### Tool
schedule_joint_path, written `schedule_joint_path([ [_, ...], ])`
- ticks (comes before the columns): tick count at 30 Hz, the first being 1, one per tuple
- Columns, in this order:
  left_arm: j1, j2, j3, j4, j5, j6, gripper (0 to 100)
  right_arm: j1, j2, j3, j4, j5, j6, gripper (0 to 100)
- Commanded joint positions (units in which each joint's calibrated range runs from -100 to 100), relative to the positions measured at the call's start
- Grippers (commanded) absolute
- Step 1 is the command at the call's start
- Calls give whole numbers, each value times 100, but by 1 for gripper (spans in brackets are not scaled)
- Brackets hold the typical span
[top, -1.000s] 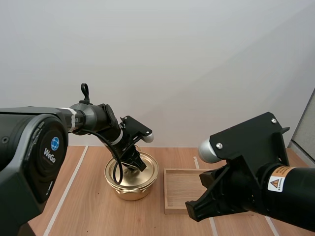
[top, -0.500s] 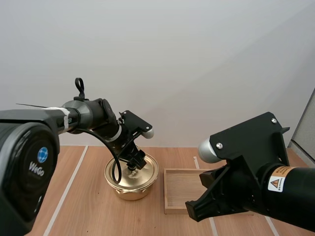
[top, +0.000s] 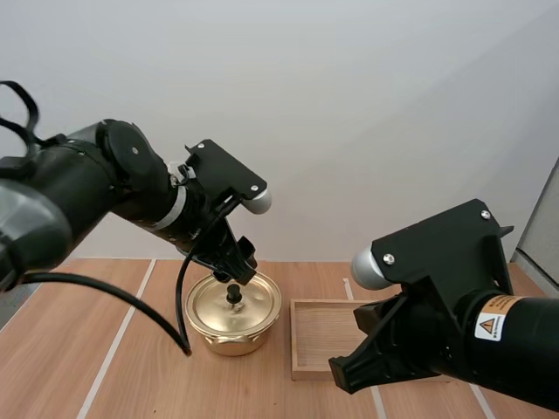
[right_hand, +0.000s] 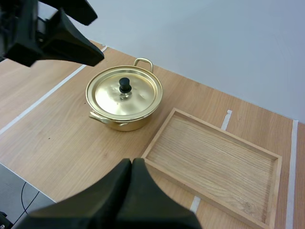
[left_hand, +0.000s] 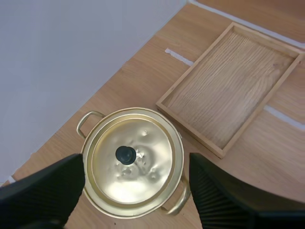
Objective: Open the lid, put the grape in the pot, and close it
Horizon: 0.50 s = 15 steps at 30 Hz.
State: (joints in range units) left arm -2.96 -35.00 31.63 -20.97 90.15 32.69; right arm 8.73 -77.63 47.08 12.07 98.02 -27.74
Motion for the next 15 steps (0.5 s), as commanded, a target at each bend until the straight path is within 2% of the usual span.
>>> schedule_joint_path([
  [1, -2, -635, 14, 78, 542, -280, 53, -22, -52, 11, -28, -34, 33, 0],
  [2, -2, -776, 14, 100, 642, -288, 32, -22, -52, 11, -28, -34, 58, 0],
  [3, -2, -973, 14, 141, 783, -288, 0, -22, -52, 11, -39, -34, 93, 0],
  [11, -2, -2241, 14, 141, 923, -960, 0, -22, -52, 11, -273, -34, 327, 0],
  [15, -2, -2963, 444, 141, 345, -1168, 0, -22, -66, 25, -302, -34, 364, 0],
])
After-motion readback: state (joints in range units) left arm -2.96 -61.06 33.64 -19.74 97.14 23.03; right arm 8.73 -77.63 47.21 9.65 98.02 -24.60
